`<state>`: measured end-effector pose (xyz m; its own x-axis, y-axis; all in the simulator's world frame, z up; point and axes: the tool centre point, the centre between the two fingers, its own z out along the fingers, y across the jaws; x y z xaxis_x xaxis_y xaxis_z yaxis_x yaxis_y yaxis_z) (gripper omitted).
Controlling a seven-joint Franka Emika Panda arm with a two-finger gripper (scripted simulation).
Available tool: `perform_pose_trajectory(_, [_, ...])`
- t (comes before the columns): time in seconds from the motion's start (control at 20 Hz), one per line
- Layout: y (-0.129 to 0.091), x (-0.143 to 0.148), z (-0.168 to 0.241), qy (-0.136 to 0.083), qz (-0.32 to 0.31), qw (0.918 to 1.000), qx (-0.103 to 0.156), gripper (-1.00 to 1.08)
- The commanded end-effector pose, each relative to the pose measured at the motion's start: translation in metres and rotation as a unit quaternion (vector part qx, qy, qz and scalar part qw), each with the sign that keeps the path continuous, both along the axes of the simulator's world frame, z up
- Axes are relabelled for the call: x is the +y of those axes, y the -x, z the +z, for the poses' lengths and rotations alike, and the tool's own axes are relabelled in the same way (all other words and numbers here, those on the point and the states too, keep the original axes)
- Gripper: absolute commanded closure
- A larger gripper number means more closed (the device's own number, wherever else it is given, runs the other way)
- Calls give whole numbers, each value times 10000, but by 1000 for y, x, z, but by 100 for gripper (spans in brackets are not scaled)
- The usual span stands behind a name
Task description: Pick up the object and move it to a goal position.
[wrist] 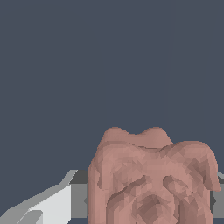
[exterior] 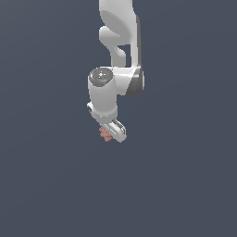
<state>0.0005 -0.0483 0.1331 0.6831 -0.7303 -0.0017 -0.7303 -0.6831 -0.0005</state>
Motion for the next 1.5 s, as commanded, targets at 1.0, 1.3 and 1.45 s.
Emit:
perform_pose_trajectory(1.0, [52,22,187,12,-4,10000,-4,108])
perform_pose_trajectory(1.3, [54,24,196,10,1,10000,-4,108])
perform_pose_trajectory(1.45, [53,24,194,10,1,10000,-4,108])
